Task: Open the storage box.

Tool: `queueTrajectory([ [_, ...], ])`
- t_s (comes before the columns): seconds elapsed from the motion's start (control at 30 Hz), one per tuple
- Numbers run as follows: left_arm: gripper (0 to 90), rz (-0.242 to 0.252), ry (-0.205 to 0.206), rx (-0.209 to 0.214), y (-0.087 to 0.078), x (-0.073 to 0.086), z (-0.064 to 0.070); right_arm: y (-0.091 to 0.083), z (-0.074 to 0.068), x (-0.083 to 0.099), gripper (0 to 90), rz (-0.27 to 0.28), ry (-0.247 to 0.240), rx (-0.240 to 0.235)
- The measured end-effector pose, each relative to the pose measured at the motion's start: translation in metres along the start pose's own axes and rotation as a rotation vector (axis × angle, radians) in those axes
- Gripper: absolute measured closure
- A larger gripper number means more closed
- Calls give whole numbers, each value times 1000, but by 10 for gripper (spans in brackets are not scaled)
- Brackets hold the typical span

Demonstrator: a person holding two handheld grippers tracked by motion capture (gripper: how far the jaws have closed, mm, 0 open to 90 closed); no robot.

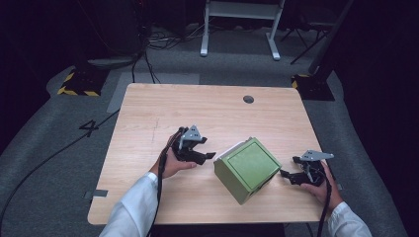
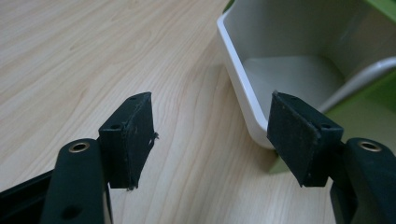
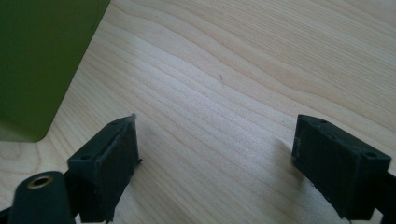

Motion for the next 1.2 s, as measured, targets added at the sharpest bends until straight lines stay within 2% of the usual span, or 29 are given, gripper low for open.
queueTrajectory([
  [0.13,307,-2,-3,-1,7,-4,1,0,0,0,145,0,0,0],
  [0.23,318,9,-6,20,15,-9,3,0,0,0,145,0,-1,0],
  [0.3,318,3,-5,52,24,-12,5,0,0,0,145,0,0,1],
  [0.43,331,-14,-1,85,35,-13,7,0,0,0,145,0,-1,1],
  [0.5,366,-17,-10,107,41,-13,6,0,0,0,145,0,0,1],
  [0.67,353,-38,-40,140,50,-11,0,0,0,0,145,0,-1,1],
  [0.83,345,-68,-44,136,60,-8,-4,0,0,0,145,0,-1,0],
  [0.9,340,-66,-58,162,64,-5,-5,0,0,0,145,0,0,1],
  [1.0,339,-73,-60,173,65,-4,-5,0,0,0,145,0,0,1],
  [1.1,352,-96,-39,178,65,-5,-3,0,0,0,145,0,0,1],
  [1.2,450,-112,-8,192,65,-6,0,0,0,0,145,0,-1,0],
])
Point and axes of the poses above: each handheld gripper's, and its own axes: y roughly forward along the jaws, x roughly out of its underside, z roughly to its right, the point moved 5 cm from there along y, roughly forward along the jaws, and after that the axes turned 8 degrees about z, right-handed, at the moved point
